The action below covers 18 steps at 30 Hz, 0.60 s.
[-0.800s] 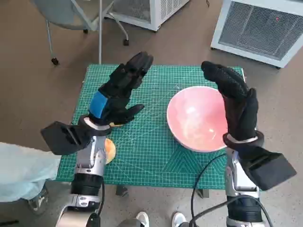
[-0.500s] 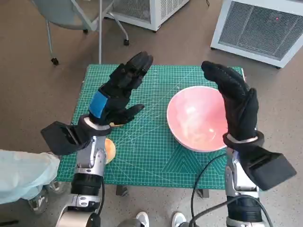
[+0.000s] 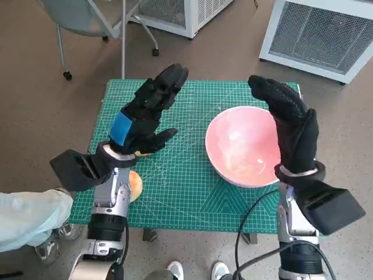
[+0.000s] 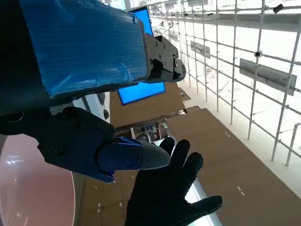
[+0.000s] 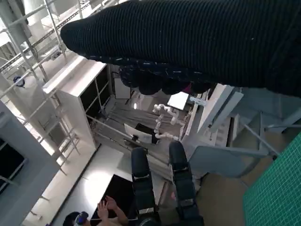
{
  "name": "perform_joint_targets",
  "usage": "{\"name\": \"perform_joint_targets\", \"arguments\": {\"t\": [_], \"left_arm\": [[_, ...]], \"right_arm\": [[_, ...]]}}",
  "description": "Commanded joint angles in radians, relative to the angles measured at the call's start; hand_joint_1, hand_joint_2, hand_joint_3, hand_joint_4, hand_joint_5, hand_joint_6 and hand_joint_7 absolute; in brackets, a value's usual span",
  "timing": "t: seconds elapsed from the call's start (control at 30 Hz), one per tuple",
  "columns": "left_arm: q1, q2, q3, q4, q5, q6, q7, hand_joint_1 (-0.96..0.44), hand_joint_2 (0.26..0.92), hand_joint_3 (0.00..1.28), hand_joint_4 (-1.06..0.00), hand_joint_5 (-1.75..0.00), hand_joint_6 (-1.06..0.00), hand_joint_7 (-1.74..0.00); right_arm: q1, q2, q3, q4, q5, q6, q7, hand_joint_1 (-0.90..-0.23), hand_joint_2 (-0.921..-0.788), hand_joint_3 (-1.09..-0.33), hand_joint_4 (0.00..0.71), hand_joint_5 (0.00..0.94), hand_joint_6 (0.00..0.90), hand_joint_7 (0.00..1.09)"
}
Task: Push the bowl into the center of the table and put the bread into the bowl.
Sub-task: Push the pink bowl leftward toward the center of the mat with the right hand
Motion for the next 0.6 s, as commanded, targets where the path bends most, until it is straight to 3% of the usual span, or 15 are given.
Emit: {"name": "perform_joint_targets", "arguments": {"t": [0.03, 0.2, 0.47, 0.6], "left_arm": [[-0.010, 0.002, 0.003, 0.004, 0.000, -0.008, 0.006, -0.54, 0.921, 0.31, -0.16, 0.00, -0.23, -0.17], [-0.009, 0.001, 0.004, 0.006, 0.001, -0.011, 0.008, -0.54, 0.921, 0.31, -0.16, 0.00, -0.21, -0.16], [-0.012, 0.002, 0.009, 0.028, 0.000, -0.022, 0.008, -0.54, 0.921, 0.31, -0.15, 0.00, -0.20, -0.15], [-0.015, 0.000, 0.010, 0.039, 0.001, -0.028, 0.011, -0.55, 0.921, 0.31, -0.15, 0.00, -0.20, -0.15]], "right_arm": [[0.030, -0.038, -0.044, 0.021, 0.030, 0.001, 0.008, -0.665, -0.921, -0.717, 0.191, 0.002, 0.000, 0.55], [0.009, -0.081, -0.107, 0.122, 0.022, -0.061, -0.012, -0.661, -0.921, -0.726, 0.192, 0.002, -0.001, 0.55], [-0.051, -0.124, -0.194, 0.375, -0.079, -0.185, -0.177, -0.645, -0.921, -0.780, 0.187, 0.000, -0.001, 0.51], [-0.078, -0.143, -0.221, 0.528, -0.093, -0.230, -0.240, -0.643, -0.921, -0.807, 0.175, 0.009, 0.009, 0.47]]}}
